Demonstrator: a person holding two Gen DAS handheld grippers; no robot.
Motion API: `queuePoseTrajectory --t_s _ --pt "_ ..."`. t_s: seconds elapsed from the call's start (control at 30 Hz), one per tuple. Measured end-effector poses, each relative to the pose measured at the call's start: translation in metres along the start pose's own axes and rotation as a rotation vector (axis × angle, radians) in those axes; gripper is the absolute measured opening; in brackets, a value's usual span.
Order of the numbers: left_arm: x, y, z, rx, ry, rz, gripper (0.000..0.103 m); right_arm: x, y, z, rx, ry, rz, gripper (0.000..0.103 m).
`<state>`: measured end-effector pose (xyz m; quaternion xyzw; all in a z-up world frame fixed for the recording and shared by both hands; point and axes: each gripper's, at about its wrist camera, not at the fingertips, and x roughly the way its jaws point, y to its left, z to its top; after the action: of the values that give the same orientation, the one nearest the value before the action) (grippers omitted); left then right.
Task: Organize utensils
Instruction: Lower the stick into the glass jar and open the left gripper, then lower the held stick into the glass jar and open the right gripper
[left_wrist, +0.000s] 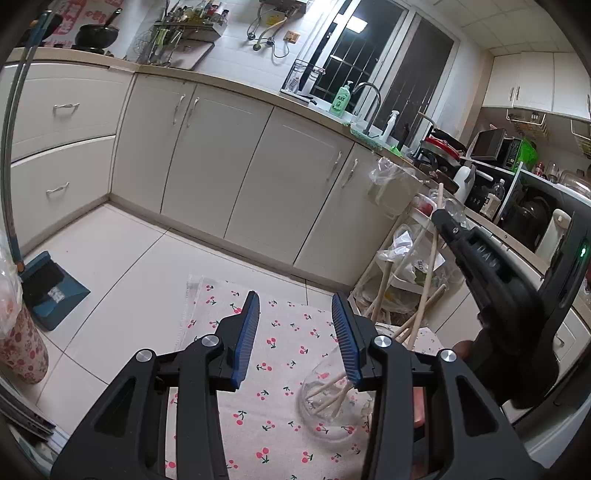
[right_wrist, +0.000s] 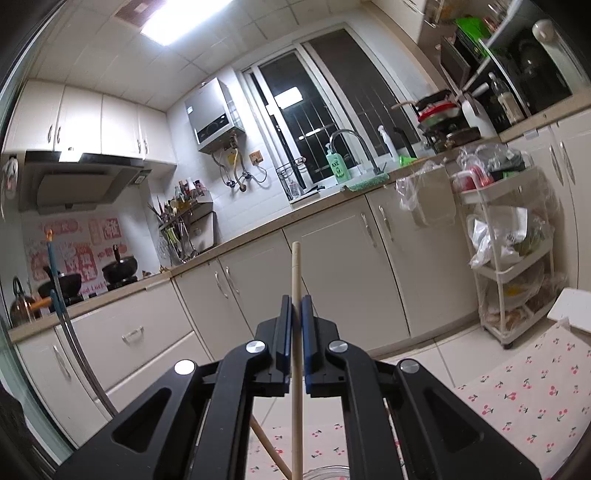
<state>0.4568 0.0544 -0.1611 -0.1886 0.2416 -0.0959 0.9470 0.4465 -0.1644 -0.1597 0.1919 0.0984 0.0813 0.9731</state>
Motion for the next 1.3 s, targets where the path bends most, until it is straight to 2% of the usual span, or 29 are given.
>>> queuePoseTrajectory --t_s 0.43,0.63,0.73,0.93,1.07,1.1,1.23,1.3 --pt "0.001 -0.004 -0.001 0.012 0.005 -0.002 0.039 -0.010 0.018 -0.013 -0.178 -0.092 -0.018 0.006" --pt "0.002 -0.003 -0.002 0.012 0.007 -0.001 0.039 -0.013 0.015 -0.014 -0.172 -0.084 -0.008 0.007" --pt "0.002 -0.002 -0.003 0.008 0.009 -0.001 0.039 -0.021 0.015 -0.016 -0.180 -0.092 -0.002 0.022" --pt "0.004 0.000 -0.004 0.008 0.010 0.006 0.039 -0.036 0.008 -0.008 -0.161 -0.079 0.006 0.024" --pt "0.005 0.001 -0.006 0.011 0.018 0.009 0.040 -0.067 -0.011 0.009 -0.100 -0.085 -0.025 0.037" --pt "0.005 0.000 -0.006 0.015 0.020 0.010 0.040 -0.075 -0.018 0.011 -0.082 -0.078 -0.033 0.037" --pt "0.000 -0.003 -0.011 0.026 0.030 0.017 0.041 -0.107 -0.056 0.014 -0.035 0.019 -0.096 0.042" --pt "-0.006 -0.004 -0.016 0.024 0.034 0.022 0.043 -0.121 -0.074 0.010 -0.030 0.073 -0.137 0.048"
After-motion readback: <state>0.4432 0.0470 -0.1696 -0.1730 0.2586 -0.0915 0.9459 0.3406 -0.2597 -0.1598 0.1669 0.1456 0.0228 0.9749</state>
